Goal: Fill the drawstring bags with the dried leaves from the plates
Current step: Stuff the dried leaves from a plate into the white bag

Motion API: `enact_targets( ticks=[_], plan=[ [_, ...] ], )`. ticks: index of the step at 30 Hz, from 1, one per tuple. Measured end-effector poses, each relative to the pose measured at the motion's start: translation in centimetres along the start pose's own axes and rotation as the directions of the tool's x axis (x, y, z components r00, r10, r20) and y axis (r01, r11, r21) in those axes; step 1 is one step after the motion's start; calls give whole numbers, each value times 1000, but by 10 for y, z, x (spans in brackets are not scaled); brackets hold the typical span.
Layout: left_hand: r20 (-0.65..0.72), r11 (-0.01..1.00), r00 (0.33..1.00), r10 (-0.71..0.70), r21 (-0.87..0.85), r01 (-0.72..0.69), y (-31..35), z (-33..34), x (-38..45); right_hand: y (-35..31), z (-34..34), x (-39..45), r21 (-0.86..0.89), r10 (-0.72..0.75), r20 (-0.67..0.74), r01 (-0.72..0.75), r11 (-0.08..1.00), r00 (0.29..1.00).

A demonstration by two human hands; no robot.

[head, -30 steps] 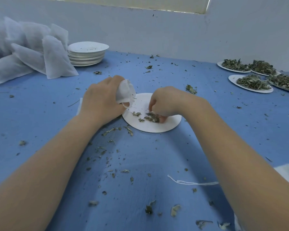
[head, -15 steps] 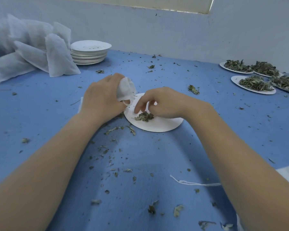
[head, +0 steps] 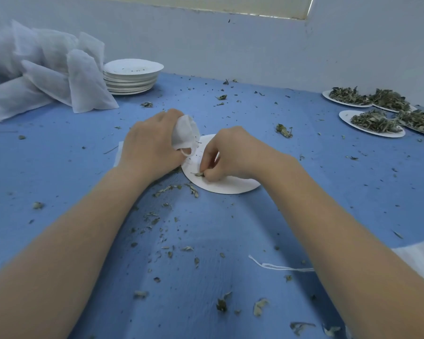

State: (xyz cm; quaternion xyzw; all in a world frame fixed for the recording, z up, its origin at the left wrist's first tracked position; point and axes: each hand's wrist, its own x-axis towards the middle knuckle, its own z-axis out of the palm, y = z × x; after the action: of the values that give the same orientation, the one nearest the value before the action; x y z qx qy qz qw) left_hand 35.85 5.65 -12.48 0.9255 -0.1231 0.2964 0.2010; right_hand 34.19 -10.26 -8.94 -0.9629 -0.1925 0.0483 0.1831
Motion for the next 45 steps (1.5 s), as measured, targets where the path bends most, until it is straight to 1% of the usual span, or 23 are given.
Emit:
enact_targets(
  ticks=[3, 5, 8, 10, 12, 13, 17, 19, 21, 24, 26, 29, 31, 33, 35, 36, 37, 38, 39, 40, 41, 42, 45],
  plan=[
    [9, 1000, 1000, 3, -4, -2, 0, -1, 0, 2, 3, 1, 34, -16, -23, 17, 999, 1000],
    [7, 1000, 1000, 7, 1, -7, -1, -2, 0, 6, -2, -1, 91, -6, -50, 10, 996, 999],
    [-4, 1000, 1000, 17, 0, -17, -2, -1, 0, 12, -19, -3, 179, 49, -199, -12, 984, 979],
    [7, 999, 999, 31, 10, -32, -1, -1, 0, 9, -29, -4, 140, 21, -313, 24, 990, 949],
    [20, 998, 998, 59, 4, -59, 3, 1, 0, 2, -31, -5, 72, -48, -364, 80, 994, 930],
    [18, 997, 997, 73, -9, -73, 5, 2, 0, -2, -29, -6, 71, -80, -371, 114, 991, 925],
    [-36, 986, 997, 67, -149, -71, 15, 6, -1, -9, -16, -5, 218, -116, -413, 222, 950, 903],
    [-43, 967, 998, 55, -246, -64, 18, 6, -2, -8, -12, -3, 282, -91, -438, 233, 931, 894],
    [-33, 952, 998, 49, -300, -57, 21, 5, -3, -7, -10, -2, 282, -87, -443, 231, 931, 892],
    [-5, 935, 1000, 4, -356, -6, 18, 3, -2, -6, -12, -2, 237, -127, -413, 242, 941, 902],
    [30, 934, 999, -15, -357, 25, 13, 2, -1, -6, -16, -3, 251, -142, -406, 260, 933, 903],
    [68, 959, 997, -19, -280, 37, 5, 2, 0, -1, -24, -5, 294, -105, -370, 223, 929, 923],
    [80, 968, 996, -34, -244, 52, 1, 2, 0, 6, -30, -6, 359, -73, -341, 201, 911, 937],
    [87, 972, 995, -53, -223, 71, -2, 0, 1, 14, -36, -6, 387, -28, -352, 172, 906, 936],
    [91, 975, 994, -61, -208, 79, -3, -2, 3, 22, -39, -6, 358, 44, -324, 80, 930, 945],
    [93, 976, 993, -66, -201, 84, -4, -3, 3, 26, -39, -6, 308, 92, -258, -8, 951, 962],
    [93, 977, 993, -74, -192, 91, -3, -4, 2, 29, -36, -7, 230, 157, -147, -121, 966, 977],
    [91, 978, 992, -82, -184, 98, -3, -4, 2, 31, -31, -8, 124, 235, -18, -231, 965, 972],
    [90, 978, 992, -90, -179, 105, -3, -5, 2, 32, -25, -10, 12, 308, 89, -311, 950, 947],
    [90, 978, 991, -99, -176, 114, -2, -6, 2, 32, -19, -11, -75, 360, 151, -353, 933, 921],
    [91, 977, 990, -109, -172, 123, -1, -7, 2, 32, -13, -12, -111, 381, 175, -367, 924, 908],
    [91, 977, 989, -118, -168, 132, 0, -9, 1, 33, -7, -12, -108, 383, 173, -369, 923, 907],
    [82, 976, 987, -137, -157, 148, 3, -14, -3, 36, 0, -10, -66, 383, 125, -377, 924, 915]
  ],
)
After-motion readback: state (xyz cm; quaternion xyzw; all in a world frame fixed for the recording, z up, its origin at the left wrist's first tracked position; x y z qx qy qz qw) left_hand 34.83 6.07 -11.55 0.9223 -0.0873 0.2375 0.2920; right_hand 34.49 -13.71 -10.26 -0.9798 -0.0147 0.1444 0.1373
